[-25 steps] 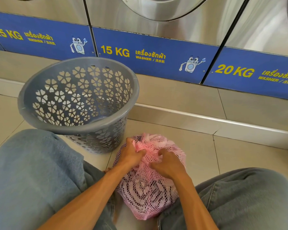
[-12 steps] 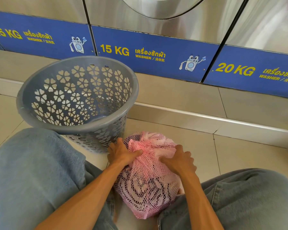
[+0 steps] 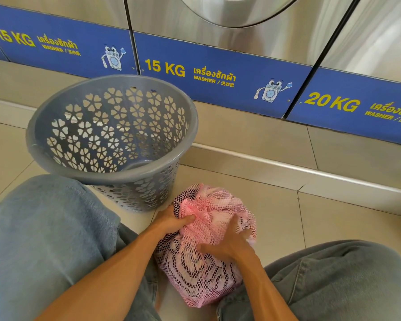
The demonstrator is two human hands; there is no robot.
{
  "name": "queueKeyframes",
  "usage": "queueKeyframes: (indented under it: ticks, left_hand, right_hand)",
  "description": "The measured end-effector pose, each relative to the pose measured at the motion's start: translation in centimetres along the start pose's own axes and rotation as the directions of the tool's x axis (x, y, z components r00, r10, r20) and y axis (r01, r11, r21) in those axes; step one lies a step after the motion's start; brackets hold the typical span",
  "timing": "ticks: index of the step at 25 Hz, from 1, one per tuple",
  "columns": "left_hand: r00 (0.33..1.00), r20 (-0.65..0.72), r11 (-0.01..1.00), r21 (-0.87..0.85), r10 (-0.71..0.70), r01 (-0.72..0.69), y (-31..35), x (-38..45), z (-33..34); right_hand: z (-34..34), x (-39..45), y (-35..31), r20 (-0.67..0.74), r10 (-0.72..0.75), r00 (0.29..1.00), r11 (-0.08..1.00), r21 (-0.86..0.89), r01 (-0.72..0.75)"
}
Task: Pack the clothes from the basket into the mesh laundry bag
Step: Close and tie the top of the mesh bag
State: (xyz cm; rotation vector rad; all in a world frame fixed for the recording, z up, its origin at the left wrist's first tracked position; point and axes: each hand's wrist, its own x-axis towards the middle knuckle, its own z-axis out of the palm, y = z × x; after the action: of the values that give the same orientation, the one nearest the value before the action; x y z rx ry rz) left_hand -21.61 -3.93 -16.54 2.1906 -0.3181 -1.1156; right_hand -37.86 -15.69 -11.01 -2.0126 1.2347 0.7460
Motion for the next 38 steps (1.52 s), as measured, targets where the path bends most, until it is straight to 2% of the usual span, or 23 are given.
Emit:
queueKeyframes:
  ticks: [4,9,13,19,23,26,27,29,31,33,35,38]
  left_hand:
    - [1.0,-0.009,0.994,0.106,-0.017,0.018,-0.3,0.2,0.2]
    - [1.0,0.011,0.948,0.317,0.008,-0.011,-0.4,0.3,0.3]
    - [0.998,0.04,0.899,0.433,0.054,-0.066,-0.4,-0.4,0.6]
    - [0.987,-0.009,0.932,0.332,0.159,-0.147,0.9,-1.8,0.4]
    - [0.968,-0.075,0.944,0.249,0.24,-0.215,1.8,-3.3,0.1]
    - [0.976,-0.082,0.965,0.188,0.203,-0.185,1.9,-3.6,0.3]
    - [0.983,-0.062,0.972,0.17,0.174,-0.162,1.6,-3.5,0.5]
    - [0.995,-0.022,0.987,0.136,0.093,-0.089,0.8,-3.3,0.8]
    - [0.999,0.03,0.995,0.101,-0.01,0.007,0.2,-3.0,0.6]
    - [0.993,0.064,0.99,0.112,-0.095,0.087,-0.2,-2.7,0.2]
    - [0.988,0.026,0.976,0.16,-0.152,0.146,0.1,-2.5,-0.4]
    - [0.981,-0.113,0.968,0.177,-0.157,0.176,0.7,-1.9,-0.9]
  right_hand:
    - [1.6,0.0,0.2,-0.145,0.022,0.989,0.999,-0.022,-0.026]
    - [1.7,-0.2,-0.1,-0.265,-0.023,0.964,0.999,-0.052,0.01]
    - [2.2,-0.1,-0.6,-0.327,-0.175,0.929,0.972,-0.205,0.111]
    - [-0.1,0.5,-1.9,-0.485,-0.414,0.77,0.904,-0.318,0.285]
    - [-1.1,0.9,-2.9,-0.638,-0.44,0.632,0.886,-0.195,0.42]
    - [-1.4,1.6,-3.5,-0.65,-0.473,0.595,0.85,-0.157,0.503]
    - [-1.5,1.8,-3.6,-0.62,-0.499,0.606,0.845,-0.191,0.5]
    - [-1.5,1.7,-3.7,-0.52,-0.509,0.686,0.859,-0.248,0.448]
    - [-1.5,1.6,-3.5,-0.423,-0.422,0.802,0.907,-0.205,0.369]
    - [-1.7,1.7,-2.8,-0.395,-0.282,0.874,0.959,-0.103,0.263]
    - [-1.7,1.6,-1.8,-0.363,-0.156,0.919,0.986,-0.004,0.166]
    - [-1.5,2.2,-0.6,-0.264,-0.032,0.964,0.98,0.181,0.082]
